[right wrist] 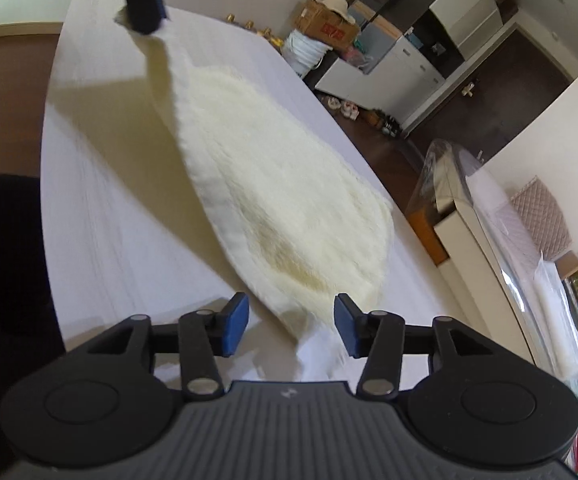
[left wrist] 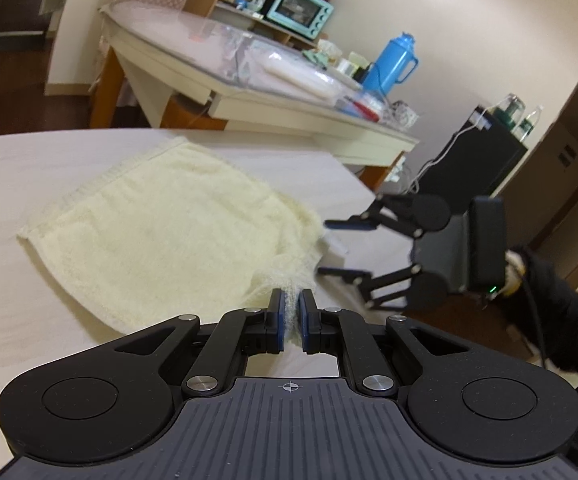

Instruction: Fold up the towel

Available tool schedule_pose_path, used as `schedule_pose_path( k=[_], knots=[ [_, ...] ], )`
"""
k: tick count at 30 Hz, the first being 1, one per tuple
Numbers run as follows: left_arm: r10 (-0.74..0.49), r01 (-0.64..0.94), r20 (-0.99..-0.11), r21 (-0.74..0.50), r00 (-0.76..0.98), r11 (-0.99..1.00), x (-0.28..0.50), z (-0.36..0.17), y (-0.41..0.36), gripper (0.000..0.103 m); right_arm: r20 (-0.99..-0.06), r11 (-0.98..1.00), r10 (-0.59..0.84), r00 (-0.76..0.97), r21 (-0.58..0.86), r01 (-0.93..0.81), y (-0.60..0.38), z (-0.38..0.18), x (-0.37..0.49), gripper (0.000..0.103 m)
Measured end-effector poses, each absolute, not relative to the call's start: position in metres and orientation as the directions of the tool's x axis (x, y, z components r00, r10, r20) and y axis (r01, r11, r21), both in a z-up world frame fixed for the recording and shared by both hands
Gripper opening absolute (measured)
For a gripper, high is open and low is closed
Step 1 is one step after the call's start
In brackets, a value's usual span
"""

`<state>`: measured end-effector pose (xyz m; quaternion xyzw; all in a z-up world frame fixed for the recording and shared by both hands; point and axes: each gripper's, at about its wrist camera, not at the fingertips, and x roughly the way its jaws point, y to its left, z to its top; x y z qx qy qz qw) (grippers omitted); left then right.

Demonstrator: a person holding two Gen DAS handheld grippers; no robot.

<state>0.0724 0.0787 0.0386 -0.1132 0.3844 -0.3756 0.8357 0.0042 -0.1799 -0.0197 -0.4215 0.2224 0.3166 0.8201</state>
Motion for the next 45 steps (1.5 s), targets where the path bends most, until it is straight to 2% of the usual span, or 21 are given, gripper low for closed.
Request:
schedule_pose_path(
  k=[4, 8, 13, 14, 19, 21, 26, 30, 34, 37, 39, 45],
  knots=[
    [-0.714, 0.533, -0.549, -0.483, 0.434, 0.695, 0.072, 0.042, 0.086, 0.008, -0.620, 0.451, 0.306, 0.722, -0.574, -0.684, -0.177, -0.021, 0.016, 0.051],
    [-0.713, 0.519, -0.554, -0.495, 0.429, 0.697, 0.069, 0.037, 0.091, 0.008, -0.593, 0.398, 0.242, 0.768, -0.661, -0.636, -0.179, -0.028, 0.023, 0.050],
    [-0.704, 0.515, -0.585, -0.490, 0.404, 0.703, 0.062, 0.024, 0.090, 0.008, -0.569, 0.315, 0.198, 0.798, -0.734, -0.602, -0.183, -0.037, 0.023, 0.043],
    [-0.702, 0.518, -0.591, -0.487, 0.399, 0.704, 0.061, 0.021, 0.089, 0.008, -0.563, 0.303, 0.198, 0.802, -0.743, -0.597, -0.183, -0.038, 0.022, 0.038],
    [-0.701, 0.528, -0.606, -0.482, 0.376, 0.700, 0.058, 0.010, 0.080, 0.008, -0.541, 0.221, 0.204, 0.816, -0.787, -0.577, -0.180, -0.044, 0.012, 0.023],
    [-0.700, 0.532, -0.611, -0.479, 0.369, 0.698, 0.056, 0.007, 0.078, 0.008, -0.546, 0.205, 0.204, 0.812, -0.788, -0.581, -0.181, -0.045, 0.010, 0.007],
    [-0.671, 0.552, -0.658, -0.437, 0.342, 0.710, 0.051, 0.000, 0.072, 0.013, -0.548, 0.214, 0.209, 0.810, -0.782, -0.585, -0.187, -0.044, 0.007, 0.007],
    [-0.674, 0.556, -0.648, -0.433, 0.355, 0.709, 0.047, 0.006, 0.084, 0.026, -0.532, 0.225, 0.210, 0.821, -0.791, -0.570, -0.194, -0.041, 0.003, 0.007],
    [-0.563, 0.489, -0.653, -0.320, 0.506, 0.811, 0.058, 0.017, 0.103, 0.026, -0.518, 0.237, 0.212, 0.829, -0.795, -0.558, -0.197, -0.035, -0.004, 0.007],
    [-0.430, 0.462, -0.697, -0.158, 0.574, 0.873, 0.069, 0.013, 0.096, 0.025, -0.510, 0.231, 0.209, 0.835, -0.804, -0.549, -0.197, -0.034, -0.004, 0.007],
    [-0.406, 0.479, -0.711, -0.110, 0.574, 0.871, 0.069, 0.007, 0.084, 0.025, -0.503, 0.232, 0.206, 0.839, -0.808, -0.542, -0.196, -0.031, -0.004, 0.007],
    [-0.438, 0.611, -0.727, -0.032, 0.529, 0.791, 0.038, -0.001, 0.042, 0.026, -0.489, 0.232, 0.200, 0.849, -0.818, -0.526, -0.196, -0.021, 0.000, 0.007]
  ],
)
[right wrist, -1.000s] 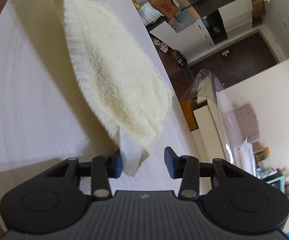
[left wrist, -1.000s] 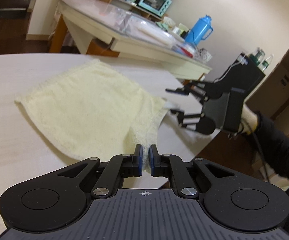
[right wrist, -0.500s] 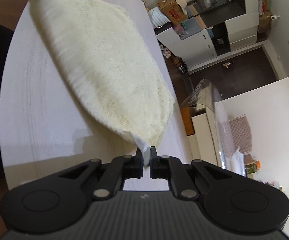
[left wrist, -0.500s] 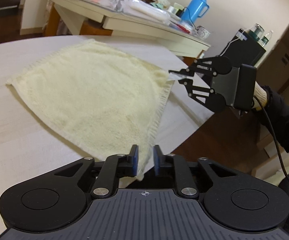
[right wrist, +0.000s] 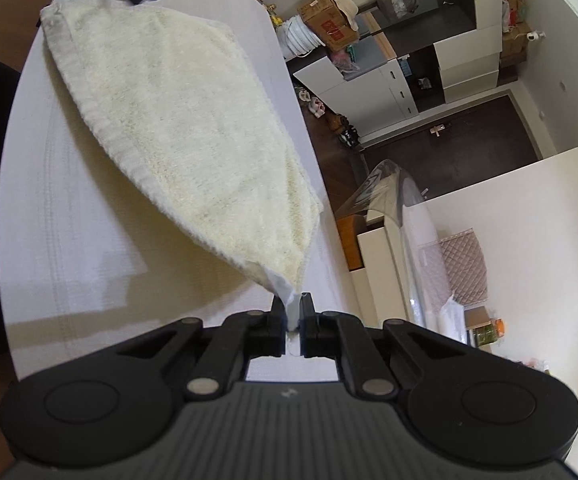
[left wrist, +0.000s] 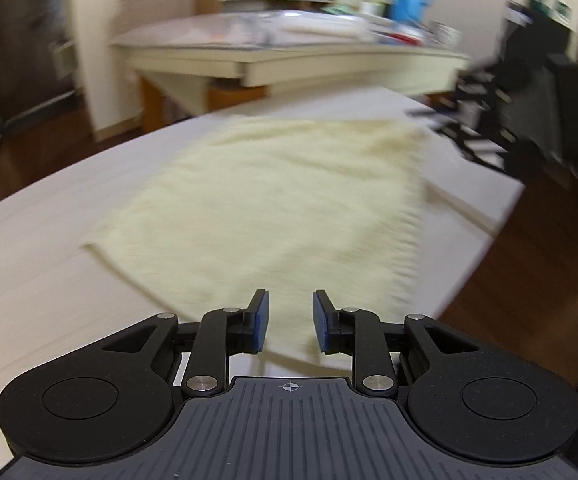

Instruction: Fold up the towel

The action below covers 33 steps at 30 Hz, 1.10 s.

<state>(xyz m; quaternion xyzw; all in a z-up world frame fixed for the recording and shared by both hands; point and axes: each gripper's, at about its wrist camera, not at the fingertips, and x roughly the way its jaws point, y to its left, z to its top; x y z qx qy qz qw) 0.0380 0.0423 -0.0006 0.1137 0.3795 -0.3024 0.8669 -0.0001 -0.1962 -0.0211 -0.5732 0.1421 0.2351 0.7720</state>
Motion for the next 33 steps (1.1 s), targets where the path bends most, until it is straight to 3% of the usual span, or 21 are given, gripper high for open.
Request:
schedule_pose_path(
  k=[13, 23, 33],
  knots=[
    [-0.324, 0.606, -0.749, 0.129, 0.579, 0.785, -0.004, -0.013, 0.017, 0.026, -0.425, 0.052, 0.263, 0.866, -0.890, -0.453, -0.170, 0.008, 0.017, 0.007],
    [-0.308, 0.432, -0.705, -0.003, 0.638, 0.902, -0.018, -0.016, 0.034, 0.026, -0.439, -0.190, 0.429, 0.789, -0.898, -0.396, -0.090, 0.024, 0.074, 0.007],
    [-0.317, 0.351, -0.664, -0.087, 0.678, 0.932, -0.027, -0.018, 0.043, 0.026, -0.560, -0.401, 0.534, 0.634, -0.827, -0.394, 0.003, -0.004, 0.105, 0.007]
  ],
)
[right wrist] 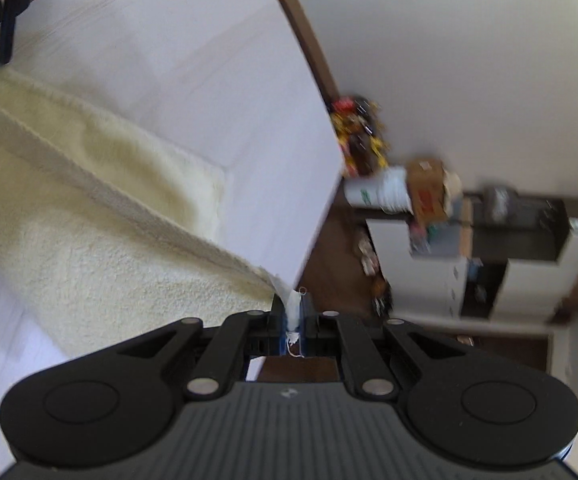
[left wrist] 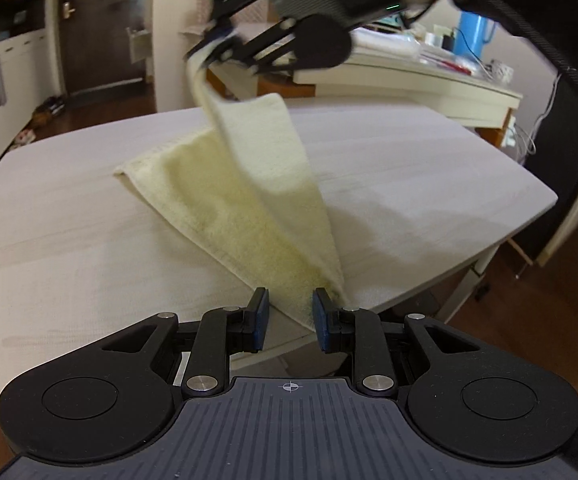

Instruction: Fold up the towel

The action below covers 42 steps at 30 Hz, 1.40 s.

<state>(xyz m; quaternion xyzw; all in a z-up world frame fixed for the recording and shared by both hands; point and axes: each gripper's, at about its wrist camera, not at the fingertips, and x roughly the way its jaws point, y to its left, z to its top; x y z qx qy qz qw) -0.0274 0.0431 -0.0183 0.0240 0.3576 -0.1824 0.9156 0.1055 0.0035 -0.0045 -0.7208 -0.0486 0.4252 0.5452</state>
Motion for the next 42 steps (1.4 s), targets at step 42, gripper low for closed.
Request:
schedule_pose_path(
  k=[42],
  knots=[
    [-0.283, 0.282, -0.615, -0.101, 0.736, 0.954, 0.116, 0.018, 0.129, 0.033, -0.613, 0.326, 0.629, 0.479, -0.351, -0.878, -0.058, 0.017, -0.049, 0.045]
  ],
)
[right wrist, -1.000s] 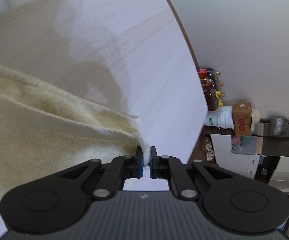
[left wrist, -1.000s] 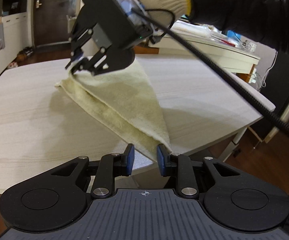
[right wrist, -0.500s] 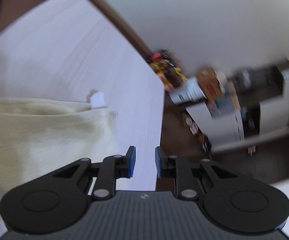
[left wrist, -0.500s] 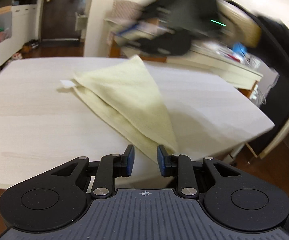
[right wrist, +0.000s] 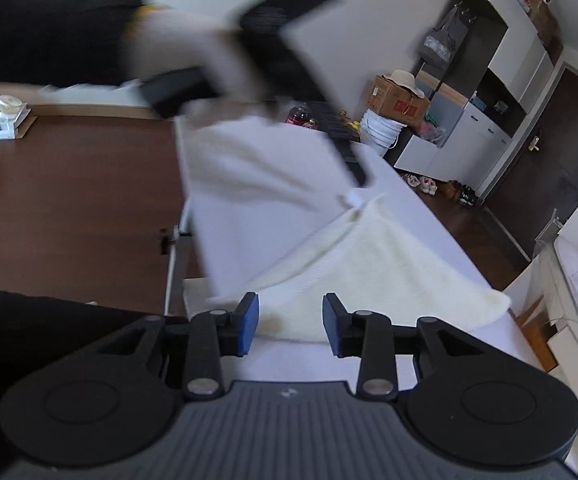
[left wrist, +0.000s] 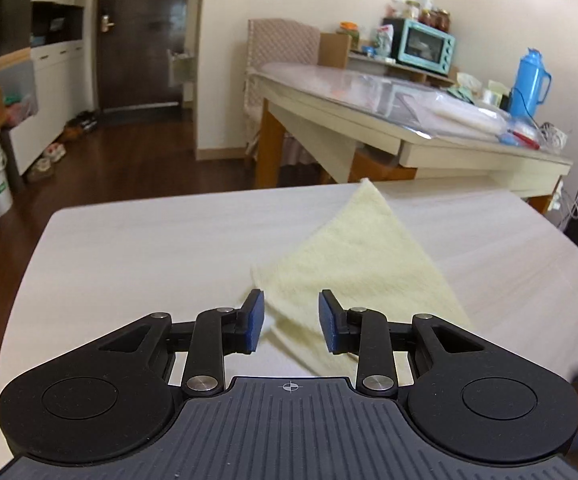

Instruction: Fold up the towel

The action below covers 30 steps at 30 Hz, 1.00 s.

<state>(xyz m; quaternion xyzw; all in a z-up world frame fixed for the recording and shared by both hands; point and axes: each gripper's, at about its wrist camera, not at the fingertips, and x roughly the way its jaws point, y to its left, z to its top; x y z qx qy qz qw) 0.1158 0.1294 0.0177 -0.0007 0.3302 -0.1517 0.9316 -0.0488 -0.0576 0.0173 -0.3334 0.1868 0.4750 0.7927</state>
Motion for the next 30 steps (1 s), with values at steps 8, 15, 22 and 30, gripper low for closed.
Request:
schedule_pose_path(
  k=[8, 15, 22, 30],
  knots=[
    [-0.263, 0.280, -0.654, -0.081, 0.709, 0.957, 0.140, 0.002, 0.133, 0.033, -0.598, 0.279, 0.577, 0.556, -0.496, -0.822, -0.047, 0.002, -0.068, 0.043],
    [-0.226, 0.279, -0.670, -0.029, 0.707, 0.960, 0.137, -0.008, 0.142, 0.033, -0.613, 0.258, 0.567, 0.550, -0.502, -0.825, -0.050, 0.008, -0.074, 0.017],
    [-0.273, 0.297, -0.635, -0.071, 0.723, 0.952, 0.127, 0.000, 0.153, 0.033, -0.604, 0.234, 0.595, 0.531, -0.502, -0.833, -0.054, 0.017, -0.082, 0.010],
    [-0.230, 0.379, -0.678, 0.078, 0.698, 0.922, 0.108, -0.002, 0.136, 0.033, -0.615, 0.215, 0.635, 0.467, -0.440, -0.872, -0.073, 0.031, -0.106, 0.010]
  ],
)
